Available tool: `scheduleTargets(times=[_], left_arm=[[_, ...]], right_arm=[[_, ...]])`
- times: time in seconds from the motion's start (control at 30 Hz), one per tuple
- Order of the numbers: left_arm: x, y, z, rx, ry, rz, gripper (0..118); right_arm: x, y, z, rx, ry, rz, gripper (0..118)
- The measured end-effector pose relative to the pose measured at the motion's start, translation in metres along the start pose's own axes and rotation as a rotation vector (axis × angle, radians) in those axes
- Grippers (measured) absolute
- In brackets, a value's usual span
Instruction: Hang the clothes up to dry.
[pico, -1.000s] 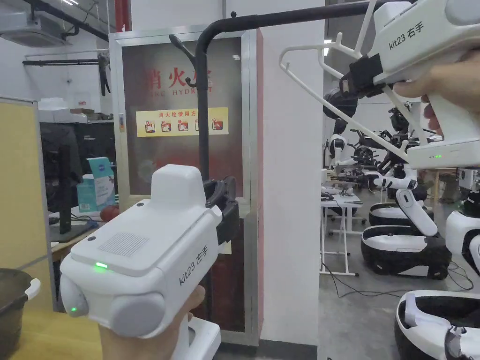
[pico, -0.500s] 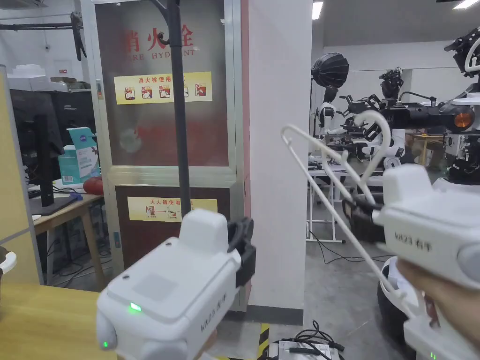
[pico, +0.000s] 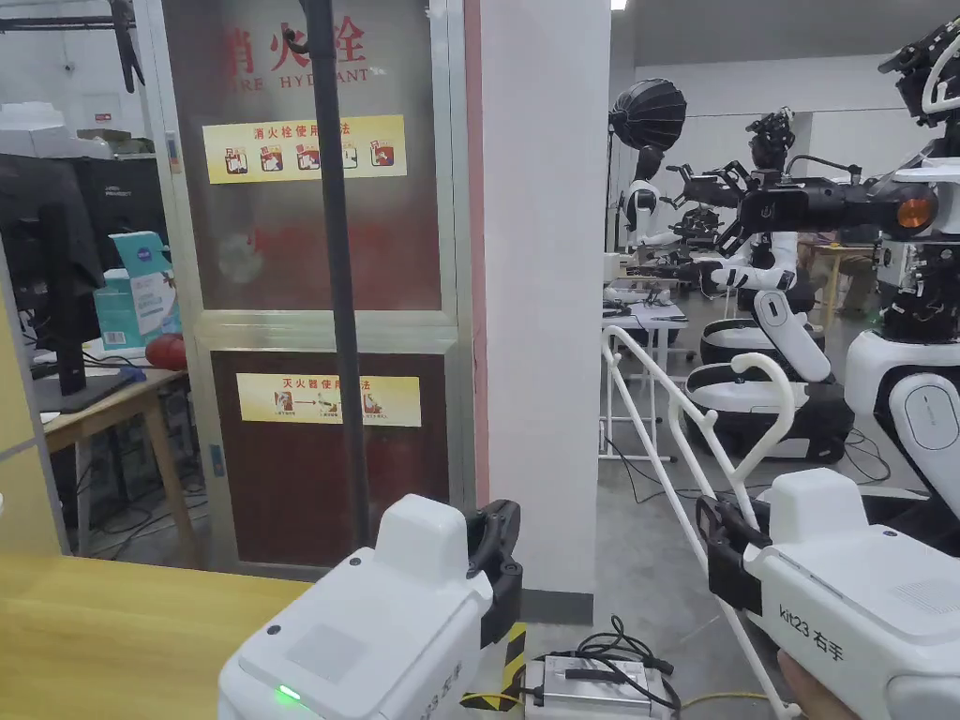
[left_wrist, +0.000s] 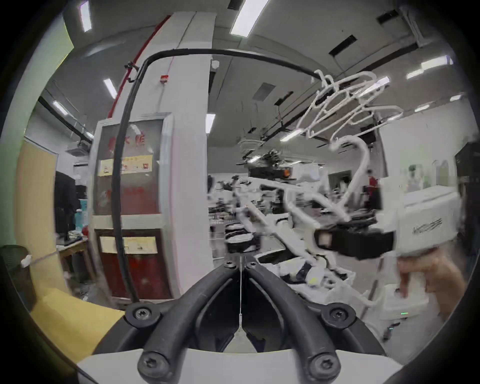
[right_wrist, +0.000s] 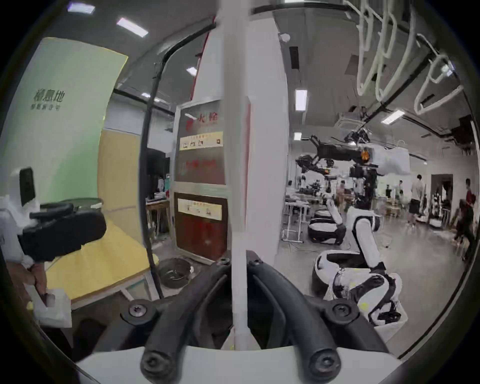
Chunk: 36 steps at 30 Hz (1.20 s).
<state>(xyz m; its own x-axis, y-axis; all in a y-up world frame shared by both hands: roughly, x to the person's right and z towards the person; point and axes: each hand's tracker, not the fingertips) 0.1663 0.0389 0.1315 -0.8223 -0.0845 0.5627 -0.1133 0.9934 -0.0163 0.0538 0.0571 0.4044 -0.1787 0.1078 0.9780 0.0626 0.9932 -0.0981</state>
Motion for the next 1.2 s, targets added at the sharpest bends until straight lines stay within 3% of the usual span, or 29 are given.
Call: scheduleTargets(times=[0.03,0.13,0.17,0.2,0.27,0.3,0.4,0.47,0.5,0.53,0.7,0.8,0.83,0.9,0.93,1.07,1.1,1.17,1.2], left_arm=[[-0.003,0.005,0.003,0.002,-0.081,0.028,0],[-0.020,0.020,0.014,0.000,-0.357,0.110,0],[-0.024,0.022,0.018,-0.013,-0.408,0.109,0],[-0.025,0.025,0.023,-0.012,-0.403,0.096,0],[-0.031,0.027,0.031,-0.036,-0.470,0.080,0],[-0.032,0.027,0.033,-0.048,-0.486,0.077,0],[-0.035,0.026,0.034,-0.066,-0.461,0.055,0],[-0.039,0.023,0.031,-0.076,-0.444,0.051,0],[-0.040,0.022,0.029,-0.074,-0.440,0.049,0],[-0.042,0.021,0.026,-0.074,-0.444,0.051,0],[-0.043,0.011,0.011,-0.075,-0.405,0.062,0],[-0.047,0.005,0.000,-0.070,-0.402,0.090,0],[-0.048,0.003,-0.004,-0.070,-0.406,0.096,0],[-0.048,0.002,-0.010,-0.072,-0.401,0.099,0],[-0.048,0.001,-0.012,-0.074,-0.402,0.095,0],[-0.048,-0.001,-0.018,-0.078,-0.424,0.075,0],[-0.046,-0.001,-0.018,-0.078,-0.419,0.063,0],[-0.046,-0.001,-0.018,-0.081,-0.420,0.058,0],[-0.047,-0.001,-0.019,-0.077,-0.426,0.059,0]], right_arm=[[0.002,0.004,0.002,0.028,0.051,0.046,5],[-0.004,0.010,0.019,0.012,0.343,-0.015,5],[-0.005,0.006,0.023,-0.039,0.373,-0.085,5],[-0.010,0.015,0.036,0.086,0.415,0.012,5],[-0.012,0.016,0.048,0.053,0.475,0.008,5],[-0.013,0.021,0.054,0.108,0.495,0.046,5],[-0.015,0.023,0.050,0.056,0.575,0.005,5],[-0.013,0.021,0.041,0.040,0.568,0.021,5],[-0.012,0.024,0.039,0.098,0.569,0.068,5],[-0.012,0.019,0.035,0.039,0.573,0.034,5],[-0.006,0.009,0.014,-0.041,0.553,0.028,5],[-0.008,0.011,0.007,0.014,0.496,0.117,5],[-0.007,0.005,0.002,-0.039,0.502,0.078,5],[-0.003,0.003,-0.004,-0.007,0.499,0.077,5],[-0.001,-0.003,-0.009,-0.067,0.499,0.019,5],[0.001,-0.002,-0.014,0.006,0.481,0.047,5],[0.001,-0.009,-0.017,-0.091,0.502,-0.024,5],[-0.001,-0.001,-0.015,0.020,0.489,0.053,5],[-0.001,-0.002,-0.017,-0.035,0.491,0.021,5]])
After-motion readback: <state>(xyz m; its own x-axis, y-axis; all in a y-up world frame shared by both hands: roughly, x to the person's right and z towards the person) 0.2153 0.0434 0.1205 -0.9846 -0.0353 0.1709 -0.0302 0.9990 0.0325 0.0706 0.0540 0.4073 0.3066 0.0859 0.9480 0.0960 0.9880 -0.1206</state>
